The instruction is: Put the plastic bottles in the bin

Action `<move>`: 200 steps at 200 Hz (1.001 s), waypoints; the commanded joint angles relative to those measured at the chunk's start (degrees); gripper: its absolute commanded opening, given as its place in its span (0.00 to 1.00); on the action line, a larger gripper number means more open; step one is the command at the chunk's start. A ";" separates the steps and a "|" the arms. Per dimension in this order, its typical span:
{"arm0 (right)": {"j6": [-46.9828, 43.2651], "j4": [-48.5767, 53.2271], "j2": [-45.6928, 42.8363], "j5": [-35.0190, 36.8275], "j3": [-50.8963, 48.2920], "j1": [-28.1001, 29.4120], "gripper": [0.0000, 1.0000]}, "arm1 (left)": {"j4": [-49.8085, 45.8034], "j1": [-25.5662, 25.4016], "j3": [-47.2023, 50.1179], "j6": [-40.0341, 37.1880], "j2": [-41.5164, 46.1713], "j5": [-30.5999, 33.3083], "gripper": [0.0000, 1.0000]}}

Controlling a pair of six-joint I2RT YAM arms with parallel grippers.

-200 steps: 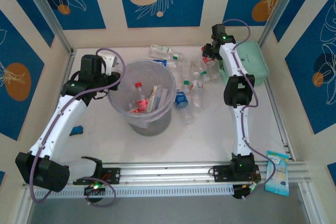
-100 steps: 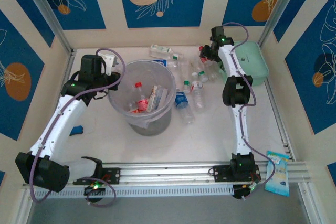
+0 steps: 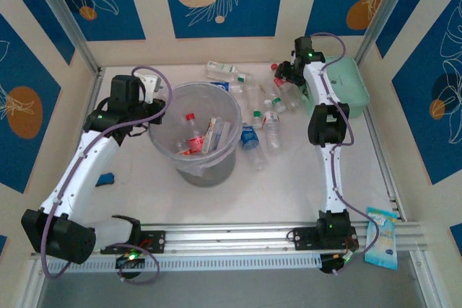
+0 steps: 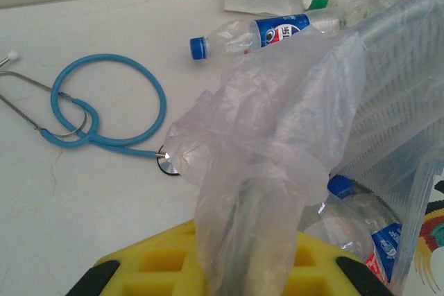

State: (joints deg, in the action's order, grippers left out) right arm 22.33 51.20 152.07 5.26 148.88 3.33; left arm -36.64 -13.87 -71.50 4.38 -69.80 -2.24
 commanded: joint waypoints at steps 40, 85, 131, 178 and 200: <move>1.81 5.30 -2.90 -2.88 -2.94 -0.31 0.45 | -0.45 1.07 0.92 -2.72 0.51 1.12 0.00; 1.12 2.66 -12.72 -3.00 -9.76 -0.05 0.33 | -0.71 1.11 0.75 -2.63 0.33 0.60 0.00; -3.03 2.57 -16.84 1.41 -15.49 1.50 0.63 | -0.31 1.15 0.78 -2.53 1.34 0.22 0.00; -3.52 8.74 -9.18 0.29 -8.29 1.44 0.75 | -0.36 1.18 0.74 -2.54 1.61 -0.12 0.00; -2.62 7.82 -6.52 1.88 -7.43 1.24 0.90 | -0.27 1.15 0.76 -2.58 1.60 0.15 0.00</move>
State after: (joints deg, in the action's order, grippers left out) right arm 19.70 56.49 141.67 5.96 139.52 4.95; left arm -36.64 -13.72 -71.50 4.38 -69.78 -2.57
